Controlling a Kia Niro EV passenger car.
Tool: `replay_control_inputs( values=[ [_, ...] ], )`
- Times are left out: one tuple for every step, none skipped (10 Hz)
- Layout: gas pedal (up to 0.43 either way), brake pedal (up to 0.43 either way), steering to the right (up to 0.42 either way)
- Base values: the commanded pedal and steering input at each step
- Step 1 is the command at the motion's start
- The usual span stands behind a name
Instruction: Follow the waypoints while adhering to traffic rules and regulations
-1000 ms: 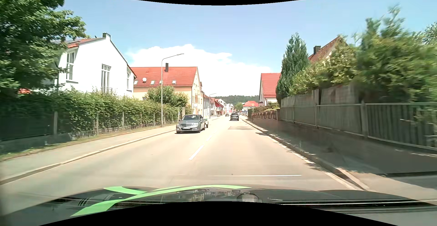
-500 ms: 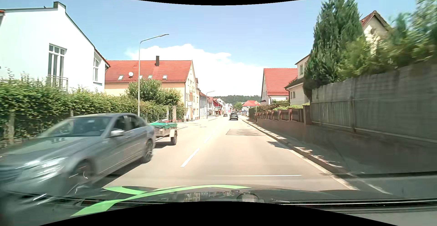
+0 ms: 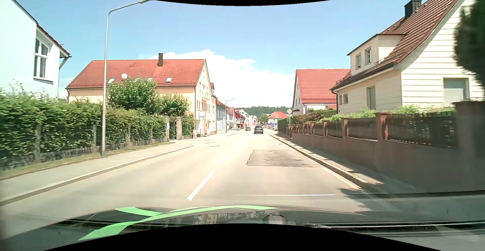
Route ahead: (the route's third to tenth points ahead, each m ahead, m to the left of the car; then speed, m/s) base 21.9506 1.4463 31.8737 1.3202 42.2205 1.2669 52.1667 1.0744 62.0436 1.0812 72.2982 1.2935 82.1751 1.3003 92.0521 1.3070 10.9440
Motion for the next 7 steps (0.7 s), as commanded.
replay_control_inputs(
  values=[
    [0.079, 0.0, 0.003],
    [0.079, 0.0, 0.003],
    [0.079, 0.0, 0.003],
    [0.087, 0.0, 0.003],
    [0.087, 0.0, 0.003],
    [0.098, 0.0, 0.003],
    [0.098, 0.0, 0.003]
  ],
)
